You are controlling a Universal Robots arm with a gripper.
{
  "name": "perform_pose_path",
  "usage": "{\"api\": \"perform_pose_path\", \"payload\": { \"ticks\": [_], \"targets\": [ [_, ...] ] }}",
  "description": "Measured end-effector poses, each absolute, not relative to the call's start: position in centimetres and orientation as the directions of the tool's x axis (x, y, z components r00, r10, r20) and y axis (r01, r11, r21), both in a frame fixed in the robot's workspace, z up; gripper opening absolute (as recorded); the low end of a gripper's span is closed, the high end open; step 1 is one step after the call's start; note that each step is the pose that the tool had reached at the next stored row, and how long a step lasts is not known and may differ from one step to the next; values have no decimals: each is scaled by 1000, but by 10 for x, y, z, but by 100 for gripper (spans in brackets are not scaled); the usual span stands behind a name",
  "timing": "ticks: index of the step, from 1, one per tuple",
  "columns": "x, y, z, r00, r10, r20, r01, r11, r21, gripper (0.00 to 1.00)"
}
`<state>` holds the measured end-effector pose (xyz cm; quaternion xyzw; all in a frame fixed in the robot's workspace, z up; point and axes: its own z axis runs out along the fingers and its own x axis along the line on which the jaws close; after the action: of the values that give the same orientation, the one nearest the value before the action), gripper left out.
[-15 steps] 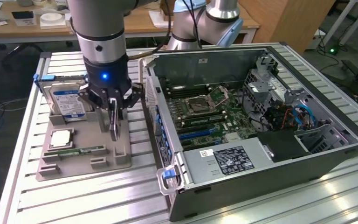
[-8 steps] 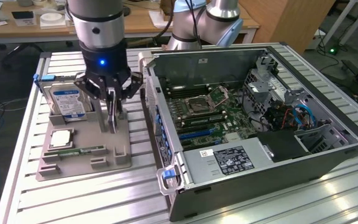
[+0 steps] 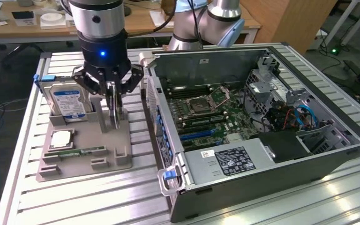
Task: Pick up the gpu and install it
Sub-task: 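Pick up the gpu and move the gpu toward the slot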
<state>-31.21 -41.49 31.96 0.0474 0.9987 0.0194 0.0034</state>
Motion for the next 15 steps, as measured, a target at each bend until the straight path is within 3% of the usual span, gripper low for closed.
{"api": "perform_pose_path", "payload": {
  "ticks": [6, 15],
  "targets": [
    [-312, -415, 323, -996, 91, -5, 91, 995, 39, 28],
    [-312, -415, 361, -996, 89, -5, 88, 995, 39, 28]
  ]
}}
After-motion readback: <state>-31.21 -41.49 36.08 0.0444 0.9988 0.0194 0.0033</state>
